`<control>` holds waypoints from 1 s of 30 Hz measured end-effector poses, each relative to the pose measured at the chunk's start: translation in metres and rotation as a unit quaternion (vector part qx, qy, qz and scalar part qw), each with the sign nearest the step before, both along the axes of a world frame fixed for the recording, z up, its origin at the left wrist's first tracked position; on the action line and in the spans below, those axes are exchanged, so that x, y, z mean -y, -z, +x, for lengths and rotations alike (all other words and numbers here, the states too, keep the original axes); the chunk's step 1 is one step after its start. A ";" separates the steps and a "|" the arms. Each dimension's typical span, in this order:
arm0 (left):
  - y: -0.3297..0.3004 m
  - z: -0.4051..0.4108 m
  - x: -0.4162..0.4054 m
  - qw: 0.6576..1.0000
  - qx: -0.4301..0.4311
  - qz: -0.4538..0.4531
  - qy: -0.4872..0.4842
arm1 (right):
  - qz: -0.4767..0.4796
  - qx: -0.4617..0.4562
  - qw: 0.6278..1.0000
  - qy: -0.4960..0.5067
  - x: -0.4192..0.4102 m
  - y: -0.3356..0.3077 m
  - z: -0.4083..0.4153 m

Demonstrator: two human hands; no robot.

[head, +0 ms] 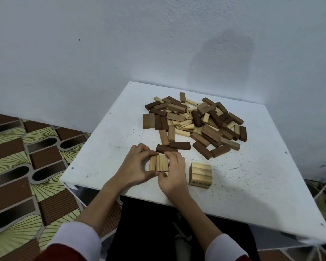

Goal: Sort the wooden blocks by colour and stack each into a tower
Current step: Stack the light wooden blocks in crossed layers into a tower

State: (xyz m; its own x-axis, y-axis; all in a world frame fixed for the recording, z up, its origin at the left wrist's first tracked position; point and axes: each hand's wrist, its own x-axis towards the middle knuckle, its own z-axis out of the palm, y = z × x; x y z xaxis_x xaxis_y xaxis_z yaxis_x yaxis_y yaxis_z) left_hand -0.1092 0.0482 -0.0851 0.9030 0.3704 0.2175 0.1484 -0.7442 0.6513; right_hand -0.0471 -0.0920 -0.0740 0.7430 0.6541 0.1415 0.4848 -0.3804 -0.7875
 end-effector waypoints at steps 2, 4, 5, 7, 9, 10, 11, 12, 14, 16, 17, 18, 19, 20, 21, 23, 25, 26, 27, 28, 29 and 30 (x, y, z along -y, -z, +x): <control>0.000 0.000 0.000 1.000 0.002 0.000 0.002 | 0.001 0.001 1.000 0.000 0.000 0.001 0.001; 0.000 -0.001 0.000 1.000 0.001 -0.002 0.004 | 0.005 -0.006 1.000 0.002 0.000 0.002 0.002; -0.001 -0.001 0.000 1.000 0.000 -0.005 0.004 | 0.009 -0.011 1.000 0.006 0.000 0.003 0.003; -0.003 -0.001 0.000 1.000 -0.003 -0.013 0.005 | 0.016 -0.012 1.000 0.012 0.000 0.003 0.003; -0.004 -0.001 -0.001 1.000 -0.005 -0.019 0.007 | 0.019 -0.008 1.000 0.009 0.000 0.004 0.004; -0.004 -0.001 -0.001 1.000 -0.007 -0.020 0.008 | 0.015 -0.008 1.000 0.006 0.000 0.003 0.004; -0.004 -0.001 -0.002 1.000 -0.010 -0.020 0.010 | 0.010 -0.007 1.000 0.002 0.000 0.002 0.004; -0.004 -0.001 -0.002 1.000 -0.014 -0.019 0.012 | 0.004 -0.006 1.000 -0.001 0.000 0.002 0.004; -0.004 -0.001 -0.002 1.000 -0.018 -0.019 0.016 | -0.001 -0.002 1.000 -0.010 0.000 0.001 0.004; -0.005 -0.002 -0.003 0.999 -0.024 -0.021 0.026 | 0.000 -0.005 1.000 -0.014 0.000 0.001 0.003; -0.005 -0.002 -0.004 0.999 -0.030 -0.022 0.032 | 0.001 -0.009 1.000 -0.013 0.000 0.001 0.003; -0.006 -0.002 -0.005 0.998 -0.036 -0.023 0.037 | 0.003 -0.011 1.000 -0.011 0.000 0.001 0.003; -0.006 -0.002 -0.006 0.998 -0.040 -0.022 0.040 | 0.005 -0.011 1.000 -0.010 -0.001 0.002 0.004; -0.006 -0.001 -0.006 0.998 -0.042 -0.022 0.041 | 0.006 -0.009 1.000 -0.010 -0.001 0.002 0.004; -0.006 -0.001 -0.006 0.998 -0.042 -0.024 0.040 | 0.007 -0.006 1.000 -0.011 -0.001 0.003 0.004; -0.007 -0.002 -0.006 0.998 -0.042 -0.029 0.039 | 0.008 -0.004 1.000 -0.015 -0.001 0.003 0.004; -0.008 -0.002 -0.005 0.998 -0.042 -0.033 0.036 | 0.009 -0.004 1.000 -0.021 0.000 0.002 0.005; -0.008 -0.002 -0.006 0.998 -0.043 -0.036 0.035 | 0.010 -0.001 1.000 -0.023 0.000 0.002 0.005; -0.008 -0.001 -0.006 0.998 -0.045 -0.038 0.035 | 0.009 0.001 1.000 -0.022 0.000 0.002 0.006; -0.009 -0.001 -0.006 0.997 -0.048 -0.040 0.035 | 0.006 0.002 1.000 -0.020 0.000 0.002 0.006; -0.009 -0.001 -0.007 0.997 -0.052 -0.044 0.036 | 0.000 0.003 1.000 -0.016 -0.001 0.002 0.006; -0.009 -0.001 -0.007 0.997 -0.054 -0.048 0.037 | -0.007 0.003 1.000 -0.014 -0.002 0.001 0.007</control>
